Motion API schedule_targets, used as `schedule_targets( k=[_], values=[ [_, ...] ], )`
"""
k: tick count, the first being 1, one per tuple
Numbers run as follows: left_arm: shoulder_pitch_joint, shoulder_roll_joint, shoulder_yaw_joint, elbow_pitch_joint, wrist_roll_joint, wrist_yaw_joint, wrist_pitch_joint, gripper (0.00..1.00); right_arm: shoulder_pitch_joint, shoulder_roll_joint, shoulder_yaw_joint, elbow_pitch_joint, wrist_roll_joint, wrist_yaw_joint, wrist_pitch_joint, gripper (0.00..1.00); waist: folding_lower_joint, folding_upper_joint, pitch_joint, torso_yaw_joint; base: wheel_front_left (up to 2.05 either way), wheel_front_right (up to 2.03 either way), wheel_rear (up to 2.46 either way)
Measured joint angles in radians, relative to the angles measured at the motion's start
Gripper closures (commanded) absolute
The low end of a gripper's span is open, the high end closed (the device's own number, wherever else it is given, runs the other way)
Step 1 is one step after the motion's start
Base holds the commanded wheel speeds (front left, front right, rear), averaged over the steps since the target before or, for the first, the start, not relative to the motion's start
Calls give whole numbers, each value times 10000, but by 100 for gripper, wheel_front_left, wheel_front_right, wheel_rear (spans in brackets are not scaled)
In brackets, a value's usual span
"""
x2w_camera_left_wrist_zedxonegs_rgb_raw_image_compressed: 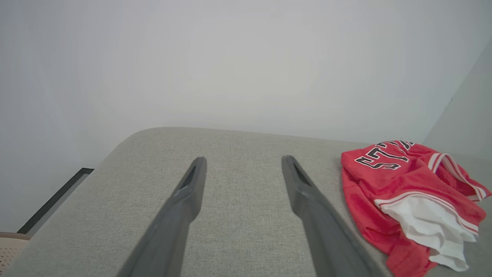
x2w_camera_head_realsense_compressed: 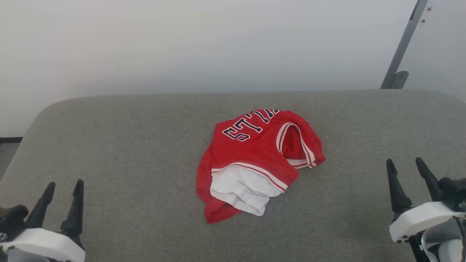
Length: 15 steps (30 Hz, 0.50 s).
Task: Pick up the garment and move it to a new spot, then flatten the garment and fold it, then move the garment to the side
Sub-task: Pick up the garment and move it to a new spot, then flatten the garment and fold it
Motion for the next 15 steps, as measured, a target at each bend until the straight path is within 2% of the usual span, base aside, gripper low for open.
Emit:
schedule_targets(
  k=[8,15],
  values=[
    [4,-29,-2,-44,107,-171,6,0,-9,4,12,33,-29,0,-12,0,0,0,14,-34,0,0,0],
    [-423,144,-374,-380,104,-479,685,0,-129,35,63,23,-140,0,-10,0,0,0,153,-204,0,0,0]
  ],
)
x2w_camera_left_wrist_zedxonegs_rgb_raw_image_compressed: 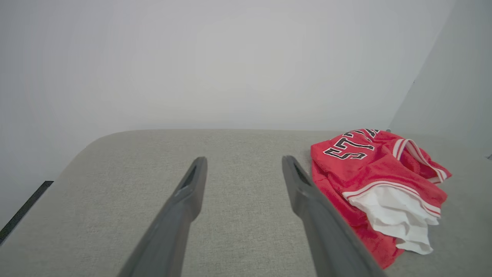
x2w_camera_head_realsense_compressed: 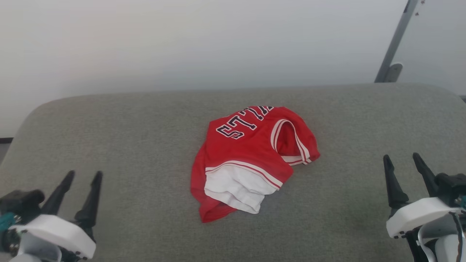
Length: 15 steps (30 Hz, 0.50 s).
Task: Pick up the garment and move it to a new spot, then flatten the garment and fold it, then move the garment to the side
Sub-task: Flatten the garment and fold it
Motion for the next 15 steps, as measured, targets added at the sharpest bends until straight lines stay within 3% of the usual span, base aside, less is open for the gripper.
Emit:
schedule_targets(
  k=[6,15],
  values=[
    [-701,186,-410,-332,-320,-454,1106,0,-243,36,173,65,-88,0,-38,0,0,0,201,-394,0,0,0],
    [-1936,451,-1231,-1149,-815,-654,3653,0,-644,272,339,226,-194,0,-194,0,0,0,560,-1211,0,0,0]
  ],
)
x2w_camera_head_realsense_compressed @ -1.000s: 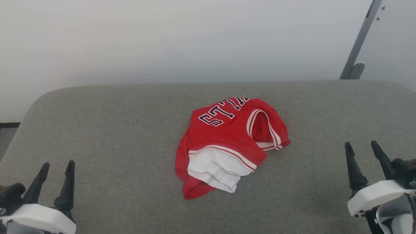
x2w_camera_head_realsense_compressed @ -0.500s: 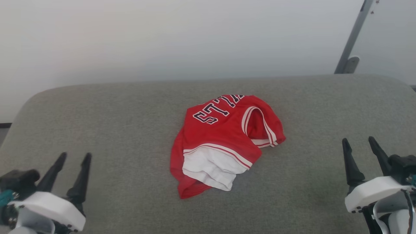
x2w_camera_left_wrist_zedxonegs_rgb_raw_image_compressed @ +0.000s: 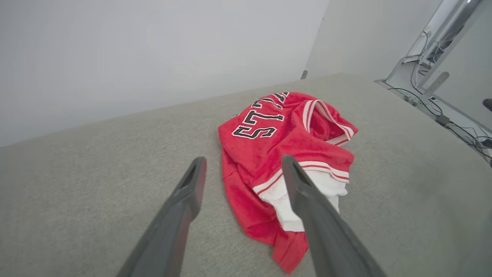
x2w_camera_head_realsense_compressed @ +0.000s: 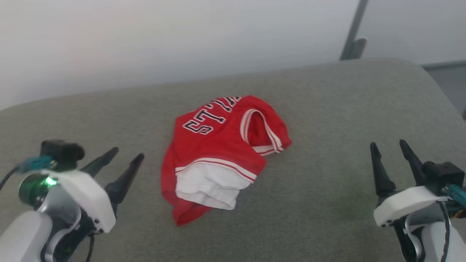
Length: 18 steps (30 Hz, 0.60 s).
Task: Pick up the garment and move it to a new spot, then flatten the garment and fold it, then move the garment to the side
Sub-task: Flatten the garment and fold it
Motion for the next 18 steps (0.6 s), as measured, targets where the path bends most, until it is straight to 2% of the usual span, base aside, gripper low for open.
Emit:
schedule_targets(
  k=[11,18],
  values=[
    [-1565,121,-1114,150,-397,230,3434,0,-509,322,226,508,10,0,-439,0,0,0,583,-1014,0,0,0],
    [-2157,56,-1643,489,-602,539,5012,0,-650,414,301,855,82,0,-654,0,0,0,783,-1486,0,0,0]
  ],
)
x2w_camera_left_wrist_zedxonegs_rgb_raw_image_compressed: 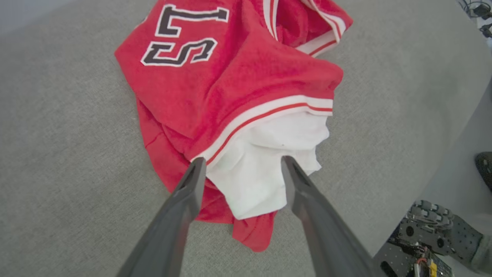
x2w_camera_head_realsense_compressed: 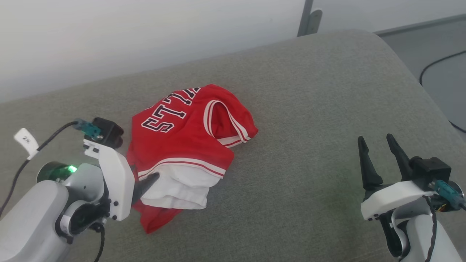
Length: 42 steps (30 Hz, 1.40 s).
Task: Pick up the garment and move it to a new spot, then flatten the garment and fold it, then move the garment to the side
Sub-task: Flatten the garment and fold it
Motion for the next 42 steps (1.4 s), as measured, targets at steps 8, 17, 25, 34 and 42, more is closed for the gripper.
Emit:
schedule_targets(
  k=[8,17,25,34,42],
  values=[
    [-190,13,-360,525,-86,642,1313,0,-74,58,-6,198,6,0,-132,0,0,0,199,-216,0,0,0],
    [-422,-196,-548,1022,-104,757,1615,0,-223,98,-52,276,-19,0,-211,0,0,0,391,-190,0,0,0],
    [-616,-481,-610,1580,-314,640,1728,100,-307,123,-50,351,-65,0,-228,0,0,0,498,-114,0,0,0],
    [-805,-537,-410,1540,-717,688,1962,100,-325,125,-134,382,-107,0,-257,0,0,0,485,11,0,0,0],
    [-809,6,-19,938,-794,961,1977,100,-312,86,-240,410,-159,0,-268,0,0,0,382,181,0,0,0]
  ],
)
